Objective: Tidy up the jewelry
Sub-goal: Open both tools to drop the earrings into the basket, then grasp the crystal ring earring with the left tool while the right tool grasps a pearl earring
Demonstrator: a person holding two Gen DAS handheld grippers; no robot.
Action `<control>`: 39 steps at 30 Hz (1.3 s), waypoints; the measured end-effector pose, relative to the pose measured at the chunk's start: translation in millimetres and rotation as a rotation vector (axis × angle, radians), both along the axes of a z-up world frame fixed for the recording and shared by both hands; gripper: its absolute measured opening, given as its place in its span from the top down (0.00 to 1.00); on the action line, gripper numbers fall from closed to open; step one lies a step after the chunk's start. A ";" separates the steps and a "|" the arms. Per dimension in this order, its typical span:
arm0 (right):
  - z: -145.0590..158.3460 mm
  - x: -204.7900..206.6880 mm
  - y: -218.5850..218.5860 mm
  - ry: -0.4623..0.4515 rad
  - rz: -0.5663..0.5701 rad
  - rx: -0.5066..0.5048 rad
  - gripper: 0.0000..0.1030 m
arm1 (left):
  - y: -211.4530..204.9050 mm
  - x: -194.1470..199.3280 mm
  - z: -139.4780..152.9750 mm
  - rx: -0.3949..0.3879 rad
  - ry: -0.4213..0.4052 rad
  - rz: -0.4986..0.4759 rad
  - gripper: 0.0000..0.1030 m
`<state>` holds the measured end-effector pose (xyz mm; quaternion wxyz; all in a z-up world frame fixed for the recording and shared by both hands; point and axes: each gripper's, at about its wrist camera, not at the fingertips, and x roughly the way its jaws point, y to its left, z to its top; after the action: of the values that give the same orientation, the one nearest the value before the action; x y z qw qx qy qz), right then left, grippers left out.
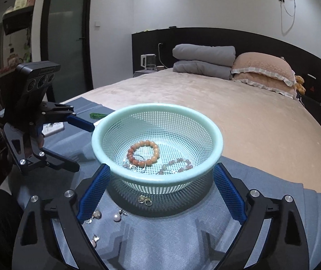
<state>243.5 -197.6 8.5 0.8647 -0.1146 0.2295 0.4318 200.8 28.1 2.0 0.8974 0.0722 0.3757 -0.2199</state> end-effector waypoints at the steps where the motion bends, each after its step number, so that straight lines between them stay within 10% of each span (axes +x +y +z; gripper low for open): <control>1: -1.3 -3.1 0.2 0.000 0.009 -0.006 0.15 | -1.8 -2.7 -1.1 0.000 -0.002 -0.010 0.06; 22: -52.2 -59.8 14.2 0.114 0.196 -0.118 0.18 | -47.4 -6.0 -48.4 0.042 0.075 -0.159 0.19; 31: -65.9 -61.1 24.5 0.125 0.189 -0.186 0.63 | -47.4 -4.9 -58.9 0.070 0.061 -0.125 0.37; 35: -67.5 -64.3 25.6 0.128 0.182 -0.193 0.77 | -45.7 -7.5 -59.8 0.070 0.059 -0.123 0.77; 39: -68.6 -68.1 26.8 0.127 0.189 -0.205 0.89 | -49.8 -12.2 -62.9 0.084 0.049 -0.134 0.83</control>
<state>175.4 -170.8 -60.1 0.7878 -0.1960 0.3146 0.4919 188.6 -21.6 -60.9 0.8674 0.1293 0.4008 -0.2651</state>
